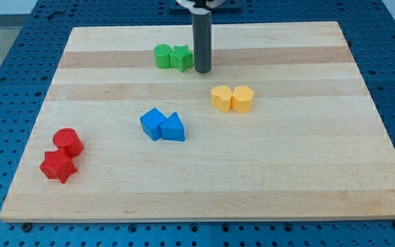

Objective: Point at the yellow hexagon

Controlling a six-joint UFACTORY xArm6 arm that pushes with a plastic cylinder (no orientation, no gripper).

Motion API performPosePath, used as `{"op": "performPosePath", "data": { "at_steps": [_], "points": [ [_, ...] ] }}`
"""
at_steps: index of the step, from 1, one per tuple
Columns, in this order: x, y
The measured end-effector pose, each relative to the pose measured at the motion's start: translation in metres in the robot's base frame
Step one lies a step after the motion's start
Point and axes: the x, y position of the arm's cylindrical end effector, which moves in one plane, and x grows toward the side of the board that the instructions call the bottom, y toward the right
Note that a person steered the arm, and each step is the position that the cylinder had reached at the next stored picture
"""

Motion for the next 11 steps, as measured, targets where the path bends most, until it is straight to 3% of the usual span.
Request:
{"op": "performPosePath", "data": {
  "at_steps": [1,4,5,6,8,11],
  "points": [
    [0.0,0.001],
    [0.0,0.16],
    [0.015,0.213],
    [0.06,0.23],
    [0.121,0.175],
    [0.098,0.067]
  ]
}}
